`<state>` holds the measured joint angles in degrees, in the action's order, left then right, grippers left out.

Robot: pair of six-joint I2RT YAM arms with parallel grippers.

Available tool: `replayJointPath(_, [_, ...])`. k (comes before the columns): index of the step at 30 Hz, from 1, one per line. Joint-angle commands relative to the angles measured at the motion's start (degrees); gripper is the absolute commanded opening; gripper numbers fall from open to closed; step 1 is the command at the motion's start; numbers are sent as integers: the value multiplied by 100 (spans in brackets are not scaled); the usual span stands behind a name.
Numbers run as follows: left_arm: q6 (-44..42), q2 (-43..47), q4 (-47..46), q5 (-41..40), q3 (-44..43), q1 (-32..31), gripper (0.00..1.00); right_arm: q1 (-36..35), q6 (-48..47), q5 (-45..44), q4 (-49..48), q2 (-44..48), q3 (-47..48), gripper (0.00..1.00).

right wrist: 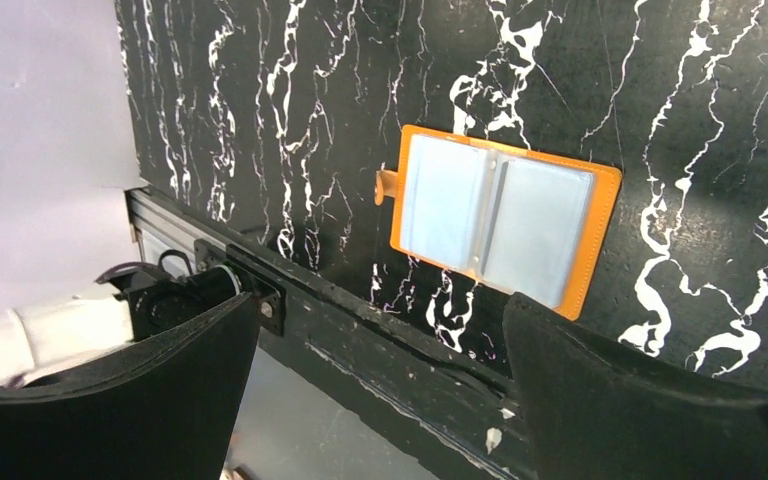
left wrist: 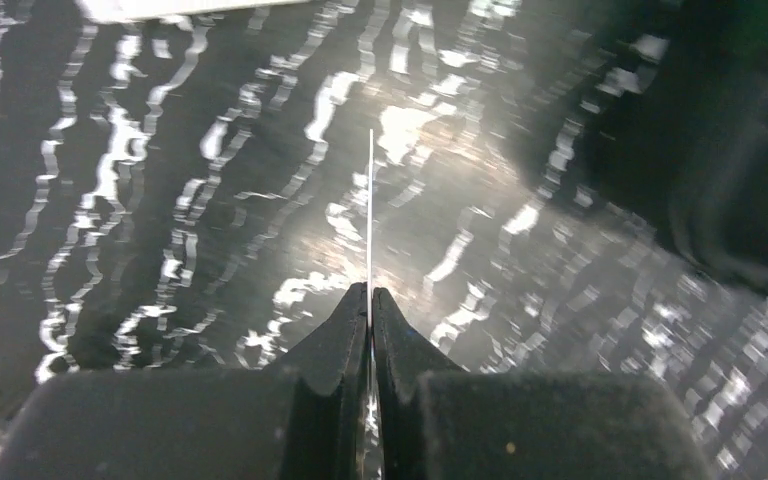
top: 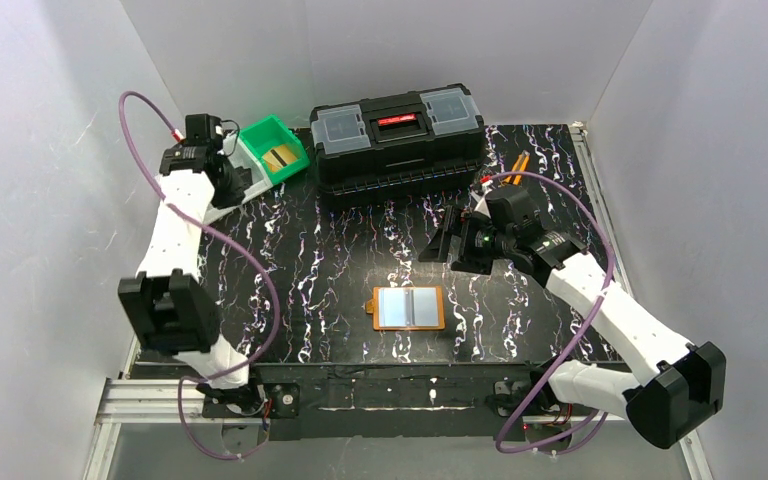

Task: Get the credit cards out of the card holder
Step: Place the credit card in the storage box.

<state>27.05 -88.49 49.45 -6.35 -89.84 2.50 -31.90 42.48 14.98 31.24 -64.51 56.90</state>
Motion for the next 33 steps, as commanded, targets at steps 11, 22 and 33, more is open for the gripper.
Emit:
replayJointPath(11, [-563, -2694, 326, -2142, -2450, 769, 0, 59, -536, 82, 148, -465, 288, 98])
replayJointPath(22, [-460, -3759, -161, -3021, -3225, 901, 0, 96, -674, 368, 131, -849, 346, 98])
replayJointPath(33, [-395, -4644, -244, -3242, -3924, 912, 2, 114, -727, 414, 209, -910, 369, 98])
